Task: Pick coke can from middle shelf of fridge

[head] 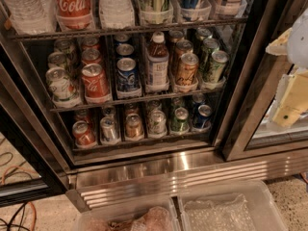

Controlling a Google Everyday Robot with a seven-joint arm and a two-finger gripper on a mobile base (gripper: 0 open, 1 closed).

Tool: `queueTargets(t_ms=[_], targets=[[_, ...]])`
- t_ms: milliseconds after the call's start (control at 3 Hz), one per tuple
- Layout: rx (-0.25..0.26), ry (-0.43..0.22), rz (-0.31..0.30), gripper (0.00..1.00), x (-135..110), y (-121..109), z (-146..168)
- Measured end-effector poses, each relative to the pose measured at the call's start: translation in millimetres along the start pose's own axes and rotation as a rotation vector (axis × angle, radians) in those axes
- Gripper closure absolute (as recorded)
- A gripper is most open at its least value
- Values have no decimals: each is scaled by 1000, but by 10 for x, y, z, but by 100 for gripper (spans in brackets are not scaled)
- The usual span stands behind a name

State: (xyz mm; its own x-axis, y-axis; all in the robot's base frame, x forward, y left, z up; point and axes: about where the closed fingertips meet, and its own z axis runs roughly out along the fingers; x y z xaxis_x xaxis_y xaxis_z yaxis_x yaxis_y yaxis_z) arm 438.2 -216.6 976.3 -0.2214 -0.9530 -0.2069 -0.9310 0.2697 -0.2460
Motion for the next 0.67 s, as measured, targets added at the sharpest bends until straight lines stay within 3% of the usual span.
queueTargets(t_ms=[667], targets=[[20, -15, -27, 0, -56, -14, -25]])
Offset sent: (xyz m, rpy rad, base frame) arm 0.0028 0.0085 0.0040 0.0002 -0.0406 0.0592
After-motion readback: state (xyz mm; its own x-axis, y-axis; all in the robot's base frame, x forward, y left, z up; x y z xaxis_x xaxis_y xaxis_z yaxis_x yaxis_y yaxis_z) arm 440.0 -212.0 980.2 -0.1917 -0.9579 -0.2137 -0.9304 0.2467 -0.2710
